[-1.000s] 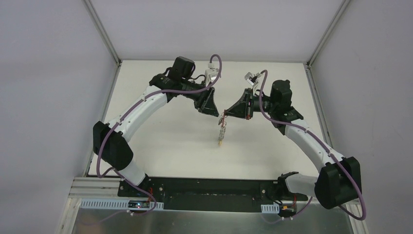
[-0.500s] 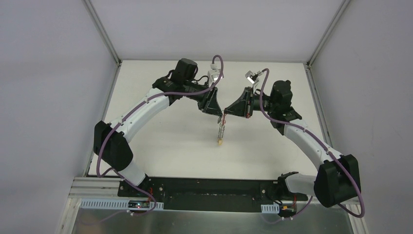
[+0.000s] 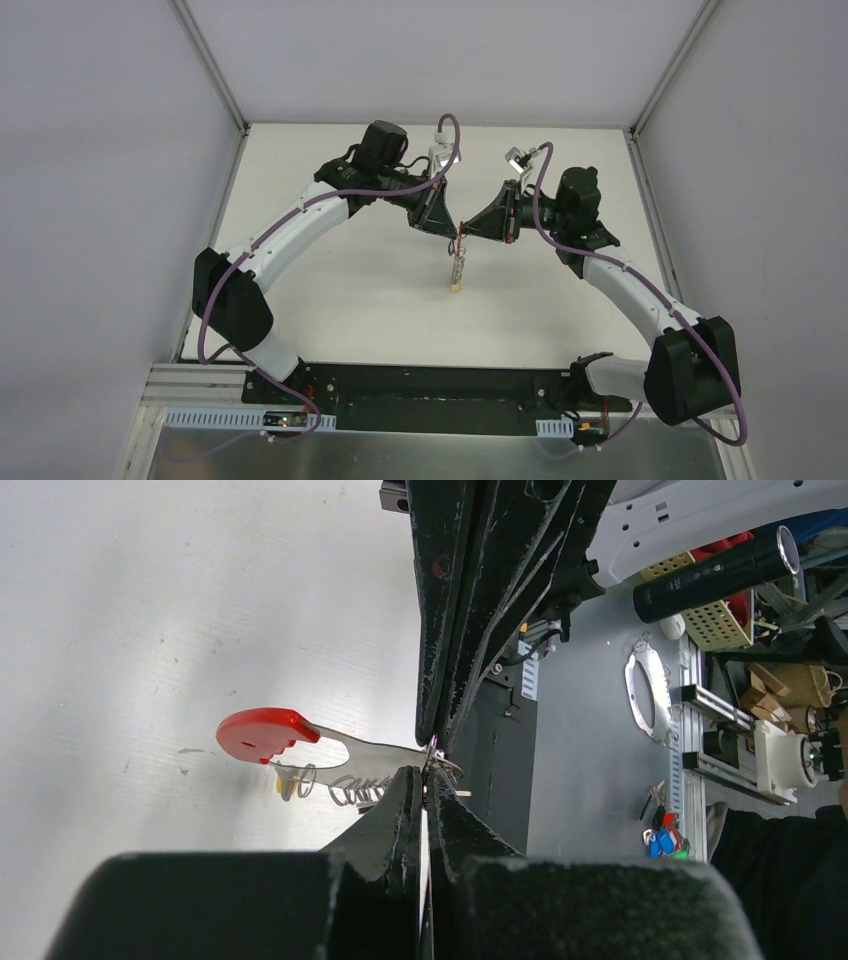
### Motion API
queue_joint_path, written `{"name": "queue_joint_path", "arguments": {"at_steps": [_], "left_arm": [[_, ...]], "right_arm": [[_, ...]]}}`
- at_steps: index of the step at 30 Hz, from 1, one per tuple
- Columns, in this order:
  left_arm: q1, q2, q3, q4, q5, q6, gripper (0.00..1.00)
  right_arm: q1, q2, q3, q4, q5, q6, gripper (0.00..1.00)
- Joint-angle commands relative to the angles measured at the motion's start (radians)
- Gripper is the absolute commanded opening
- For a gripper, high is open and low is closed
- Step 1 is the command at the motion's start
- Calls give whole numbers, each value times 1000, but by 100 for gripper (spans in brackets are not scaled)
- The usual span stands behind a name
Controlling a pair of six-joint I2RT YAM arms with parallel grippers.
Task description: Put the keys on the keyring
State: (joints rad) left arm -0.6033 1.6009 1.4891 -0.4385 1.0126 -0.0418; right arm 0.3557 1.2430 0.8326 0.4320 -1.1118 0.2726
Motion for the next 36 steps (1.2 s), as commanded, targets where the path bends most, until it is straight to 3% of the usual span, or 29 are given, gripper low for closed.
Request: {"name": "queue_joint_path", "arguments": {"at_steps": [1, 11, 18, 24, 36], "left_arm": [[-7, -43, -1, 38, 32, -25, 0], [-7, -20, 132, -211, -159, 12, 0], [-7, -47, 150, -259, -241, 58, 0], [-7, -75, 169, -288, -255, 93, 0], [-87, -79, 281, -501, -427, 226, 0]], "right_arm": [[-3, -4, -2, 67, -12, -3, 0], [-3, -3, 91, -214, 83, -193, 0], [-3, 17, 209, -403, 79, -327, 0], [-2, 26, 240, -453, 84, -360, 1], [5, -8, 218, -445, 103, -378, 15]]}}
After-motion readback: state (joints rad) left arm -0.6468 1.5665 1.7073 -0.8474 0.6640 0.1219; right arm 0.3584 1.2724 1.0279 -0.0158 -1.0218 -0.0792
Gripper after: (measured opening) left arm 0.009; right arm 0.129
